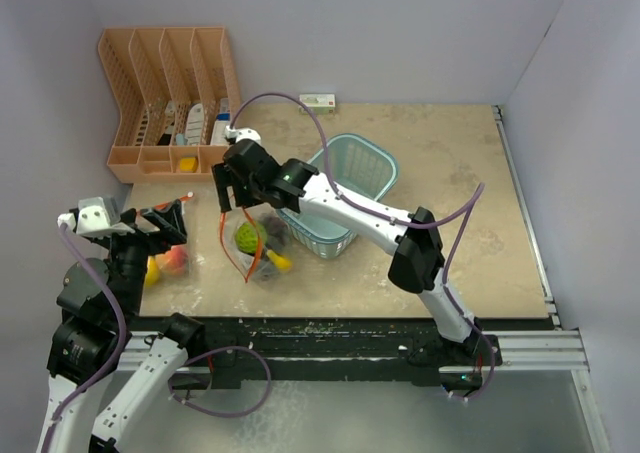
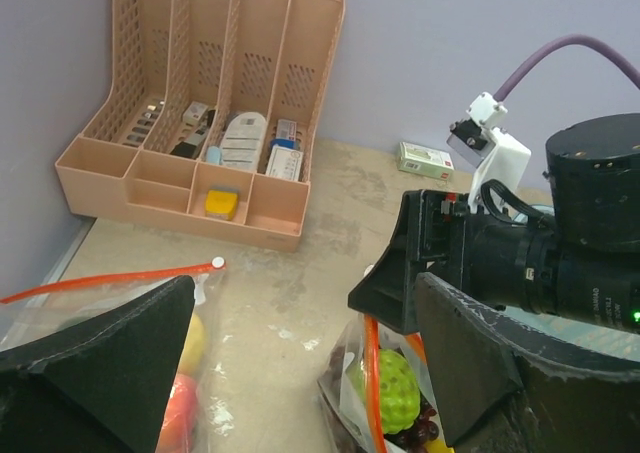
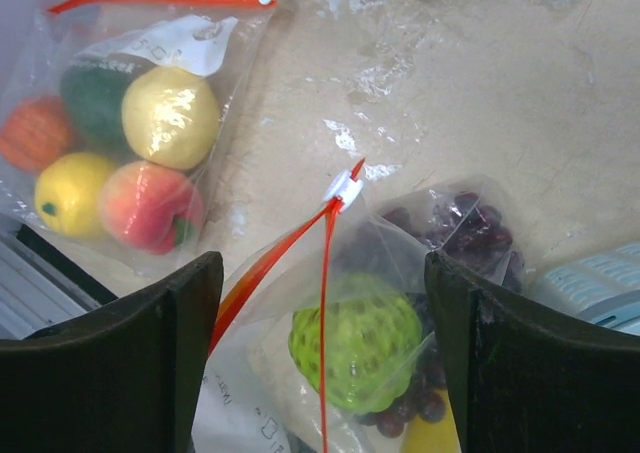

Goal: Place the food in the zip-top bag and seal the zipper
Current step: Pick up the zipper food storage bag at the center of the board.

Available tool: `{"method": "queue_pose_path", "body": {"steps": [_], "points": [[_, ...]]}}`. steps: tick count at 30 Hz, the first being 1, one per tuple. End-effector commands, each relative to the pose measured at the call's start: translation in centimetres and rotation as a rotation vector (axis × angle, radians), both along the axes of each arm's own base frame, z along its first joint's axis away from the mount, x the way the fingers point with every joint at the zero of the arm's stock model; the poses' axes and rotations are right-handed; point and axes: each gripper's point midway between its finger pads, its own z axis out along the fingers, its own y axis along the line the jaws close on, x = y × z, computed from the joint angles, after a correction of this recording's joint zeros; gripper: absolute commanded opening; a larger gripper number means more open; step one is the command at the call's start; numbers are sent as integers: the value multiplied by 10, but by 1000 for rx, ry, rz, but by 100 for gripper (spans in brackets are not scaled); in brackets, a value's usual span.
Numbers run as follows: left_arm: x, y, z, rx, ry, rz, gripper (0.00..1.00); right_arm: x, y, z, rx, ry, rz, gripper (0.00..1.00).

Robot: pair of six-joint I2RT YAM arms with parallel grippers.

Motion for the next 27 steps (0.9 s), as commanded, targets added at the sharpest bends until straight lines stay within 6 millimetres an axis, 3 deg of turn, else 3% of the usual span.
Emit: {"method": "queue_pose_path", "body": {"steps": [1,3,7,9,12,18,27], "points": [[-2,0,10,7,-42,-6,93,-10,-6,-10,-61,-10,0,79],[-1,0,8,8,-37,-8,93,-13,-10,-19,-99,-9,-2,73],[0,-1,6,15,-32,-9,93,-20,-16,-28,-136,-2,10,38],[1,-1,6,16,-33,-9,93,-21,-21,-27,-139,-11,13,22],[2,-2,5,21,-27,-12,93,-23,-30,-17,-142,-44,31,5],[5,-12,6,38,-27,-61,90,-40,-51,39,-84,-179,179,0],[4,-43,29,91,-110,-243,78,-88,-62,133,90,-393,534,0]]}}
